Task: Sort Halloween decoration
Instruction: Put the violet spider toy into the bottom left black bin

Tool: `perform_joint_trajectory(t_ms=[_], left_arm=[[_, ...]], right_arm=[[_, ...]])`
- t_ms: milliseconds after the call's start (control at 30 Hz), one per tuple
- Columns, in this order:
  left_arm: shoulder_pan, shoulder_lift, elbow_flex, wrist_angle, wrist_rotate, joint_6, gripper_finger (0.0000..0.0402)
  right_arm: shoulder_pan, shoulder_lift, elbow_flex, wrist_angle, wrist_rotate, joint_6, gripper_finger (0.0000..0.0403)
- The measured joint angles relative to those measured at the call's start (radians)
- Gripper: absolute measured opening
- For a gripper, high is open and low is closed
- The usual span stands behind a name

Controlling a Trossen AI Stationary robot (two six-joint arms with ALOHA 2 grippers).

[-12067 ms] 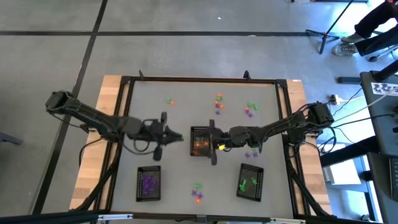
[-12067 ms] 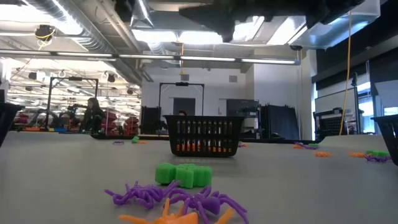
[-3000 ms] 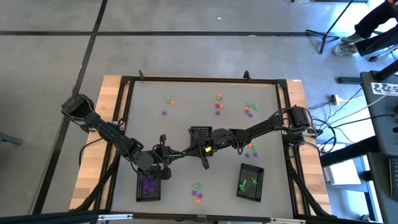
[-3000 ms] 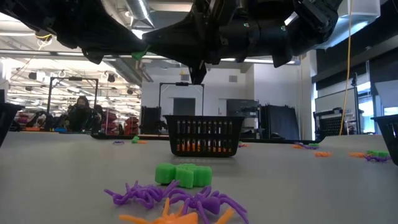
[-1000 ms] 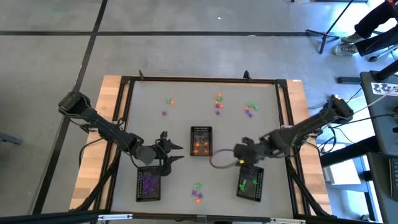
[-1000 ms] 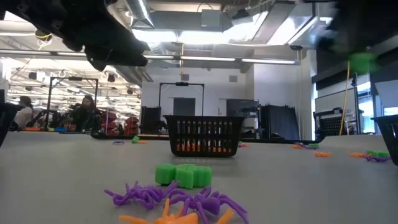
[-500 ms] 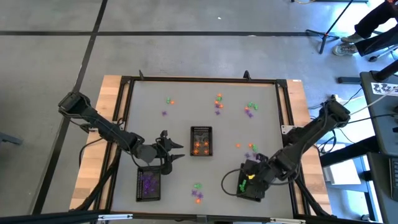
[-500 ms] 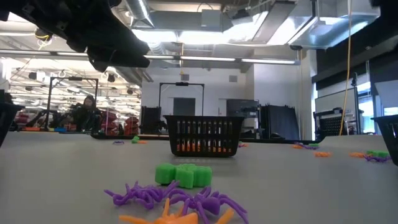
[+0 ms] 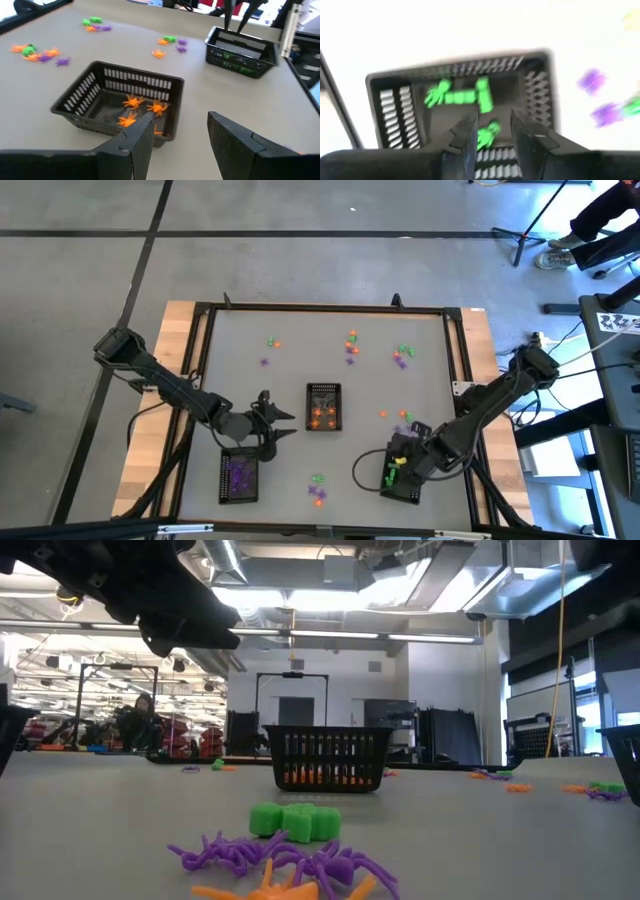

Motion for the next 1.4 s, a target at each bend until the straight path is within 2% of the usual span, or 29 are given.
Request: perform_joint_trajectory(t_ms=[233, 400, 600, 733, 833, 967, 1133, 1400], left_arm=[[0.000, 0.000, 0.000, 0.000, -0.018, 0.000, 0.0174], [0.000, 0.000, 0.000, 0.000, -0.018, 0.000, 0.0174], [0.000, 0.000, 0.000, 0.000, -0.010, 0.000, 0.0174], [0.000, 0.000, 0.000, 0.000, -0.009, 0.000, 0.0174], [0.000, 0.000, 0.000, -0.001, -0.008, 0.000, 0.0174], [0.000, 0.000, 0.000, -0.003, -0.008, 0.000, 0.0174], [0.000, 0.001, 0.000, -0.004, -0.014, 0.001, 0.0174], [0.000, 0.001, 0.000, -0.005, -0.015, 0.001, 0.0174]], right_arm=[[-0.014, -0.031, 0.014, -0.266, 0.160, 0.050, 0.0114], [-0.065, -0.034, -0.050, -0.310, 0.109, 0.073, 0.0114], [-0.131, -0.103, -0.197, -0.164, 0.046, -0.010, 0.0114], [-0.159, -0.244, -0.300, -0.073, 0.051, -0.019, 0.0114], [-0.169, -0.374, -0.382, -0.043, 0.061, 0.021, 0.0114], [-0.167, -0.487, -0.501, 0.098, 0.036, 0.093, 0.0115], [-0.166, -0.481, -0.605, 0.242, -0.006, 0.081, 0.0131], [-0.165, -0.360, -0.627, 0.274, 0.039, 0.052, 0.0175]])
